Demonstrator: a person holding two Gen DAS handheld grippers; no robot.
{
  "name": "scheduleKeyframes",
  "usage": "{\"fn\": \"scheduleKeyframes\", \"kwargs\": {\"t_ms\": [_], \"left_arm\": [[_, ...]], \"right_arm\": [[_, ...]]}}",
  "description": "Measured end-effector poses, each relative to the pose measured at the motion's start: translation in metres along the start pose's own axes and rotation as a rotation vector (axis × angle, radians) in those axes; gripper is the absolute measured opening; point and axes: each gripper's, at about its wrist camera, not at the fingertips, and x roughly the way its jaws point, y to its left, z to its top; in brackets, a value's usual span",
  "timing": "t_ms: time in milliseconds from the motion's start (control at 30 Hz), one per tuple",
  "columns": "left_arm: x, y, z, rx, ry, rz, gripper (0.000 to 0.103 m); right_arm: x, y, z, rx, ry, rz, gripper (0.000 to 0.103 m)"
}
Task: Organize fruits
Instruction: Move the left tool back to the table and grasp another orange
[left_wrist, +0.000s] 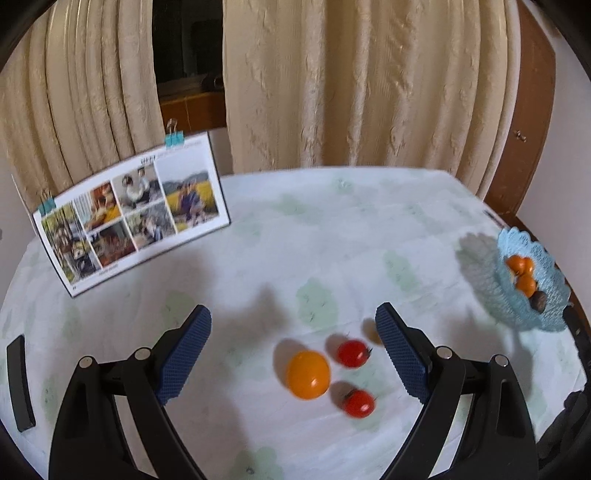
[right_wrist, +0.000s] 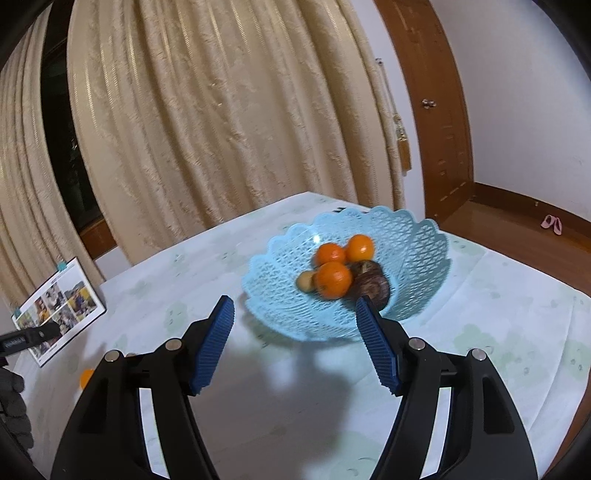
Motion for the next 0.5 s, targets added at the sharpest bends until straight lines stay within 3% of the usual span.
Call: {"fn": "scheduleKeyframes", "kwargs": {"t_ms": [300, 500], "left_arm": [[0.032, 0.005, -0.029, 0.018, 0.095, 0.008, 0.090], [0.052, 0.001, -0.043, 0.047, 0.160, -0.011, 0.073]], "right_arm": [[0.005, 0.028, -0.010, -0.068, 0.070, 0.076, 0.070], [0.009, 0.048, -0.020, -0.130, 0.132, 0.140, 0.070]]}}
